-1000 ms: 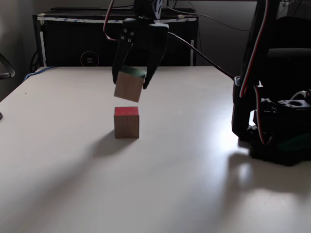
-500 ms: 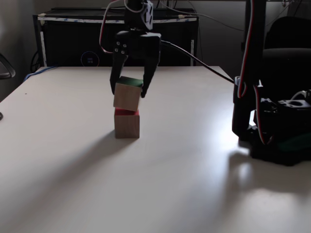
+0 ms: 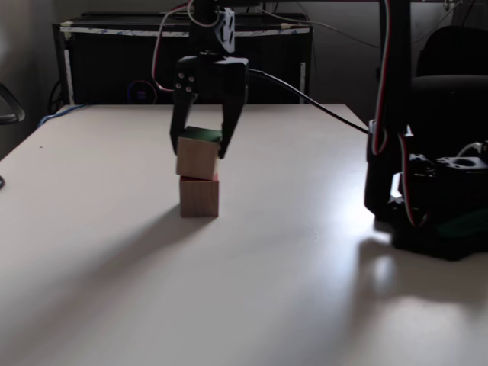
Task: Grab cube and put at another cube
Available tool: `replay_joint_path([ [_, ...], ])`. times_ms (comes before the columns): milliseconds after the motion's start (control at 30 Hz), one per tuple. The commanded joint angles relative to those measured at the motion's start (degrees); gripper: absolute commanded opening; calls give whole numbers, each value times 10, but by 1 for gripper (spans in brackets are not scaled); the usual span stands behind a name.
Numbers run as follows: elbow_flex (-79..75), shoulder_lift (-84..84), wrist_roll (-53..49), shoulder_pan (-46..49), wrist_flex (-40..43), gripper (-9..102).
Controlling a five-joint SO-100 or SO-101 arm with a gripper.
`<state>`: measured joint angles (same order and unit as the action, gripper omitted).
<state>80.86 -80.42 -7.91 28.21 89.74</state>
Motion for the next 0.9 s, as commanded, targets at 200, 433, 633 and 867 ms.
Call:
replay_joint_path([
  [200,-25,2,6,-8,22,39],
  [433,-42,-22,18,-16,46,42],
  [633,-53,-127,32,-33,83,44],
  [867,91,-449,24,-76,35,32],
])
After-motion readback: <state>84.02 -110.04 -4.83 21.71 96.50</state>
